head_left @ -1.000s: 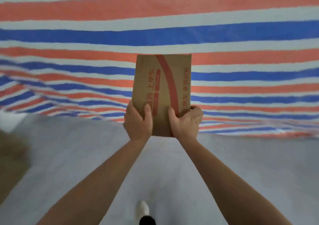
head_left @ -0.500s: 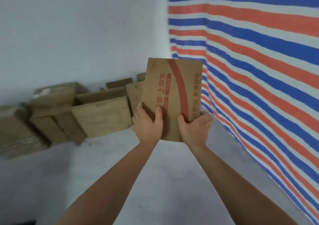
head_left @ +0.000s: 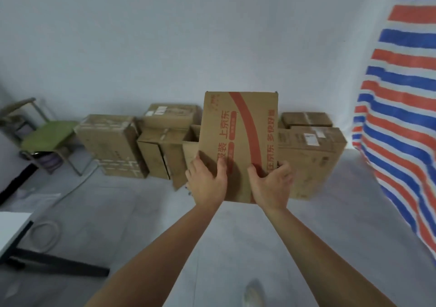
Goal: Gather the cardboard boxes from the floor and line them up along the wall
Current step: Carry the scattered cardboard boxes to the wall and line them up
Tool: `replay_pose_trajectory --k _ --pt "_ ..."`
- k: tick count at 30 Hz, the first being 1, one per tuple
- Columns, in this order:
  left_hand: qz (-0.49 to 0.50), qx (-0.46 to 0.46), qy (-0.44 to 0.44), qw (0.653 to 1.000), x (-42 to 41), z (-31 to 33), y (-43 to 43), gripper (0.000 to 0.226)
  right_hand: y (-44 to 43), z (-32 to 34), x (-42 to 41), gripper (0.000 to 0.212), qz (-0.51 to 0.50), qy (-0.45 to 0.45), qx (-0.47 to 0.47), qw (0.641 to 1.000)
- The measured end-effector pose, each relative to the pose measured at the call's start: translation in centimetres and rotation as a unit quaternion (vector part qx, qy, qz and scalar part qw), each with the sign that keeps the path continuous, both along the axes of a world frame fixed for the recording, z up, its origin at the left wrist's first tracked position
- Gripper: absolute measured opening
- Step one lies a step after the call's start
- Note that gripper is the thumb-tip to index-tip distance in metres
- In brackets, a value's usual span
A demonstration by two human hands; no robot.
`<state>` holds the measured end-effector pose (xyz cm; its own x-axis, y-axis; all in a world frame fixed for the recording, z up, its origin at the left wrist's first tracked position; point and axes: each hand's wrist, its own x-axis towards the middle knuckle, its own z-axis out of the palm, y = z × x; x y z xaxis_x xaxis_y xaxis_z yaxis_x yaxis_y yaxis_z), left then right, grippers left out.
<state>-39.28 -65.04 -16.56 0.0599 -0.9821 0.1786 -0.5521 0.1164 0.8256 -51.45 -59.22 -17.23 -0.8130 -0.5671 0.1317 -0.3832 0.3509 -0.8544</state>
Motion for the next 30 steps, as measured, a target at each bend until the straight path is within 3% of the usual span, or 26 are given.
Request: replay_pose_trajectory --k 7,16,26,30 --pt "0.115 0.018 0.009 0.993 2.5 0.4 -17.1 0.074 -20.8 -0.4 0.9 0.073 0.138 0.010 -0.002 0.990" --pt "0.309 0.052 0.030 0.949 16.1 -0.3 -33.3 0.071 -41.9 -0.5 14.4 0.081 0.340 0.034 0.046 0.939" --pt "0.298 0.078 0.044 0.950 29.5 -2.9 -55.2 0.073 -63.5 -2.2 27.3 0.080 0.370 0.048 0.076 0.925" --pt "0.269 0.078 0.010 0.960 33.4 -1.4 -65.7 0.070 -72.2 -1.5 29.8 0.072 0.346 -0.017 0.087 0.934"
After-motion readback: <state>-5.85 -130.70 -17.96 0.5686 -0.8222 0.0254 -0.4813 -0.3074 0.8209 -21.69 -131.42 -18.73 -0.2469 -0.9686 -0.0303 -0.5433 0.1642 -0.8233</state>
